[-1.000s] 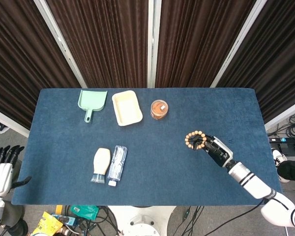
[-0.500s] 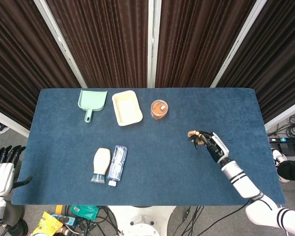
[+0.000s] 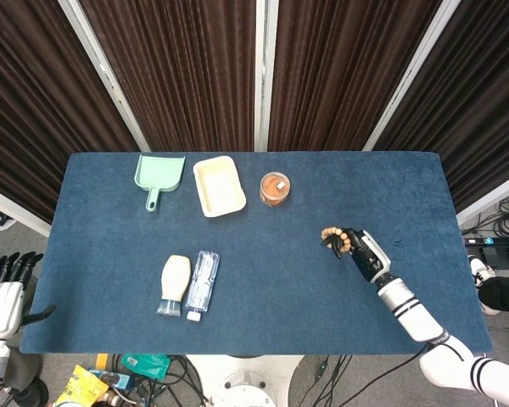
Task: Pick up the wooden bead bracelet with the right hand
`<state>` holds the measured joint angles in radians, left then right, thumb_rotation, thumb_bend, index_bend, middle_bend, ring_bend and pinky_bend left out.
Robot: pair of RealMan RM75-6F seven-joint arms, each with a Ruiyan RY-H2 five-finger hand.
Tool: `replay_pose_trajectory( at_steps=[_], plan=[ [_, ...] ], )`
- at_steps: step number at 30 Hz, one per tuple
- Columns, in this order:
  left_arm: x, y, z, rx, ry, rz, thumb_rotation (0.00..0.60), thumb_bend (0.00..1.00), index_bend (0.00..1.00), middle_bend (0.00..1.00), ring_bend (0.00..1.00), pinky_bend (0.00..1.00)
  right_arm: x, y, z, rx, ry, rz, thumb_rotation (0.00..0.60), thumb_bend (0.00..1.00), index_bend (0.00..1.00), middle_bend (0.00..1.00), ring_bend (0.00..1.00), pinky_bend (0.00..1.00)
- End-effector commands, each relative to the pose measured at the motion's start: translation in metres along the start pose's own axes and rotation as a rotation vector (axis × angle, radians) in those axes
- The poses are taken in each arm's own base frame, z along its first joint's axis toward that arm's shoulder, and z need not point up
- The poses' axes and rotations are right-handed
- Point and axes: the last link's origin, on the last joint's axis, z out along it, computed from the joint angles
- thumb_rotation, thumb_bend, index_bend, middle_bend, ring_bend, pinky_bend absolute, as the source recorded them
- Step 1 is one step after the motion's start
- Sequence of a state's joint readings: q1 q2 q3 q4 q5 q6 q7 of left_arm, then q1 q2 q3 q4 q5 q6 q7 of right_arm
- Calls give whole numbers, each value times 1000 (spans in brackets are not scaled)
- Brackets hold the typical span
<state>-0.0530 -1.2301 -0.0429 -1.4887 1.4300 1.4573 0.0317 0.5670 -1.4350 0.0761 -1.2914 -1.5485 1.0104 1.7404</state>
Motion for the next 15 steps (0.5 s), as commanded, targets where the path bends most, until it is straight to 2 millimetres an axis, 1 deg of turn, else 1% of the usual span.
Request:
replay_pose_trajectory(
  at_steps=[1, 4, 12, 13, 15],
  plan=[
    [0, 0, 1, -2, 1, 0, 600, 33, 140, 118, 43, 60, 1, 1, 0, -8, -7, 12, 200, 372, 708, 758, 401, 0],
    [0, -1, 1, 1, 2, 0, 600, 32, 140, 118, 43, 60, 2, 1, -1, -12, -12, 14, 202, 378, 727, 761, 402, 0],
    [-2, -2, 0, -2, 1, 0, 600, 33, 140, 118, 43, 60, 3, 0, -3, -10, -15, -12, 209, 400, 738, 761, 403, 0],
    [-2, -2, 1, -2, 1, 0, 600, 32, 140, 118, 43, 60, 3, 0, -3, -8, -13, -12, 219, 402, 738, 761, 403, 0],
    [-3, -2, 1, -4, 0, 0, 600, 32, 140, 118, 43, 60, 3, 0, -3, -9, -12, -23, 289, 406, 738, 761, 404, 0]
  ],
)
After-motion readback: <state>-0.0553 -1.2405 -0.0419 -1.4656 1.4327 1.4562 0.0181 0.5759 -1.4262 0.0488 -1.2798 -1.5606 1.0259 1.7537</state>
